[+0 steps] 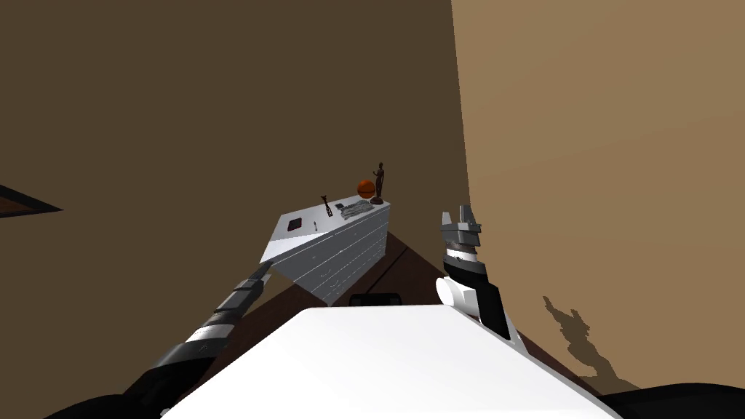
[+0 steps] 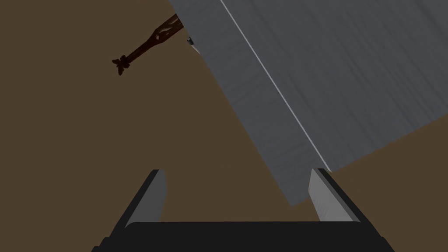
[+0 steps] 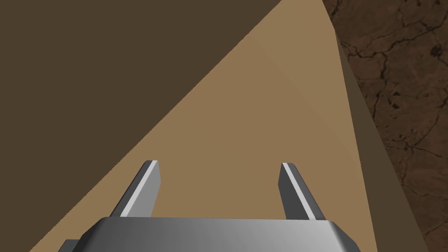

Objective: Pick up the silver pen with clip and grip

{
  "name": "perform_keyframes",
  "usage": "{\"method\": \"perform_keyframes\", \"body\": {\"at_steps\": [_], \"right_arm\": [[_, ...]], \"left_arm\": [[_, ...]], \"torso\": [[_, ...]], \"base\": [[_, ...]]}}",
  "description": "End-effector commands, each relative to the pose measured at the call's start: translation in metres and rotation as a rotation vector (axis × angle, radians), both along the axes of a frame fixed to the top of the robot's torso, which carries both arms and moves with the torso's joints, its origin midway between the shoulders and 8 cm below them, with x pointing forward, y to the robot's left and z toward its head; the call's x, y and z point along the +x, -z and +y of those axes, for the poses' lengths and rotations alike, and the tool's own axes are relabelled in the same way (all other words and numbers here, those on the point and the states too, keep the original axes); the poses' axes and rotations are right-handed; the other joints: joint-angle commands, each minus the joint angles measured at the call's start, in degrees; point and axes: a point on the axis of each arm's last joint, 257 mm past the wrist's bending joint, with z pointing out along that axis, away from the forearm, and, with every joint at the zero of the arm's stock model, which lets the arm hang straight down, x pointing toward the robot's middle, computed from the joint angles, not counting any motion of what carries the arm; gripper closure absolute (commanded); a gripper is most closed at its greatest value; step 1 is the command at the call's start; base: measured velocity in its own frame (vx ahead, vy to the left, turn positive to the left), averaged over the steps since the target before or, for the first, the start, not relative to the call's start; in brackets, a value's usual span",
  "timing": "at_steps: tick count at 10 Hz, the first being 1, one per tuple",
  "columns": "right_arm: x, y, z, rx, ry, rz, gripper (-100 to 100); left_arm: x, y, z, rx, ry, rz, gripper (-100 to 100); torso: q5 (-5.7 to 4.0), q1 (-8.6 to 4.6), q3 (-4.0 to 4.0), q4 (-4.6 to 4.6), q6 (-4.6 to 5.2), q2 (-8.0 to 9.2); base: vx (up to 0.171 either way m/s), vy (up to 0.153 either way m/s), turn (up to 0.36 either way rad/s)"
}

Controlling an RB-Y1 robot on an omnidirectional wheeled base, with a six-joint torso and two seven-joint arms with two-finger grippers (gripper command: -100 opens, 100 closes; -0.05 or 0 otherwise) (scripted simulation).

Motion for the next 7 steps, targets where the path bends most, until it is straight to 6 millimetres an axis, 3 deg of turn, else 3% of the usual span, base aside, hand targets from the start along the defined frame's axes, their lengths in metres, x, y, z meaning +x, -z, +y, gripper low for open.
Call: {"method": "perform_keyframes", "body": {"at_steps": [1,4,7], "right_arm": [[0.000,0.000,0.000,0.000,0.000,0.000,0],[0.000,0.000,0.000,0.000,0.000,0.000,0],[0.000,0.000,0.000,0.000,0.000,0.000,0]], "left_arm": [[-0.016,0.009,0.011,0.014,-0.019,0.048,-100],[-0.054,0.020,0.050,0.071,-0.067,0.172,-100],[-0.088,0.028,0.070,0.098,-0.102,0.268,-100]], "torso": [[0.00,0.00,0.00,0.00,0.00,0.00],[0.00,0.02,-0.03,-0.01,0.01,-0.05],[-0.01,0.00,-0.04,-0.01,0.02,-0.07]], "base": [[0.029,-0.075,0.012],[0.049,-0.087,-0.005],[0.048,-0.082,-0.011]]}}
